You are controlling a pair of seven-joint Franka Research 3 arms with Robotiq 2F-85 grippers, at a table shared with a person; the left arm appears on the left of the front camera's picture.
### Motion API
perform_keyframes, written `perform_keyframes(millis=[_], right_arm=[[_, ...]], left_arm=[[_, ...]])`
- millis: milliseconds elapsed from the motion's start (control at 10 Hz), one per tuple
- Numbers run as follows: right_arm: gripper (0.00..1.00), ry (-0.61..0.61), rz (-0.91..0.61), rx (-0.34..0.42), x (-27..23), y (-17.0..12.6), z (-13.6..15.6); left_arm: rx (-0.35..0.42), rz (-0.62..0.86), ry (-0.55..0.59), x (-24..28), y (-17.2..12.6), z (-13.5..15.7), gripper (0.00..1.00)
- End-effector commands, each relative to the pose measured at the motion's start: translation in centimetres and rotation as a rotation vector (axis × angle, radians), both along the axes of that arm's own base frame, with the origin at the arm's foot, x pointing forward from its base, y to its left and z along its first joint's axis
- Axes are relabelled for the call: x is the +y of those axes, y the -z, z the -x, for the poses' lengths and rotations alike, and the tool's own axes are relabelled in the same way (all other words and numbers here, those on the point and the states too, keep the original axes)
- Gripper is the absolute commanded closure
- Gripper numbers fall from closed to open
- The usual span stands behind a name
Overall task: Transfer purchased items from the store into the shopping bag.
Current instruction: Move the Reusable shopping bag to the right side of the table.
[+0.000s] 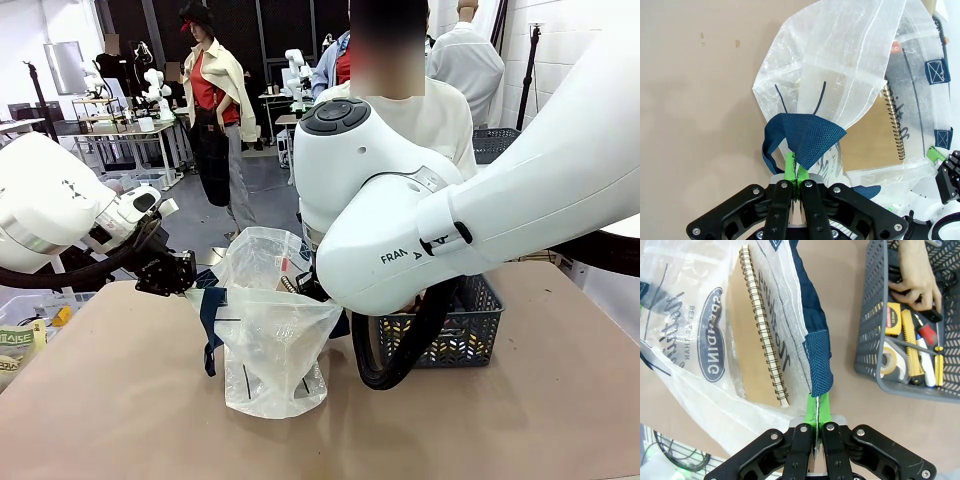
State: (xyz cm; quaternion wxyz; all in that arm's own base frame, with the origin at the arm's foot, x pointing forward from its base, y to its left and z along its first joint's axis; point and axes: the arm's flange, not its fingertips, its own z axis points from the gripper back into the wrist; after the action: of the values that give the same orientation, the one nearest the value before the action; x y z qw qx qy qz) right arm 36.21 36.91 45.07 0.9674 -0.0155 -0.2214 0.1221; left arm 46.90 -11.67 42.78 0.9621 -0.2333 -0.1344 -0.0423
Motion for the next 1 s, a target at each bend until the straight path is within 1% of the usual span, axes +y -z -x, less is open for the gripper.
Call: perform_keyframes(millis=[0, 900], right_arm=[[1.0, 0.004, 0.002, 0.001, -0.13, -0.05, -0.03], [1.0, 0.004, 0.002, 0.001, -0.13, -0.05, -0.03]], left_arm=[[-0.002, -0.004, -0.008, 0.4, -0.26, -0.01, 1.0], [-0.002, -0.004, -0.008, 0.4, -0.26, -0.01, 1.0]])
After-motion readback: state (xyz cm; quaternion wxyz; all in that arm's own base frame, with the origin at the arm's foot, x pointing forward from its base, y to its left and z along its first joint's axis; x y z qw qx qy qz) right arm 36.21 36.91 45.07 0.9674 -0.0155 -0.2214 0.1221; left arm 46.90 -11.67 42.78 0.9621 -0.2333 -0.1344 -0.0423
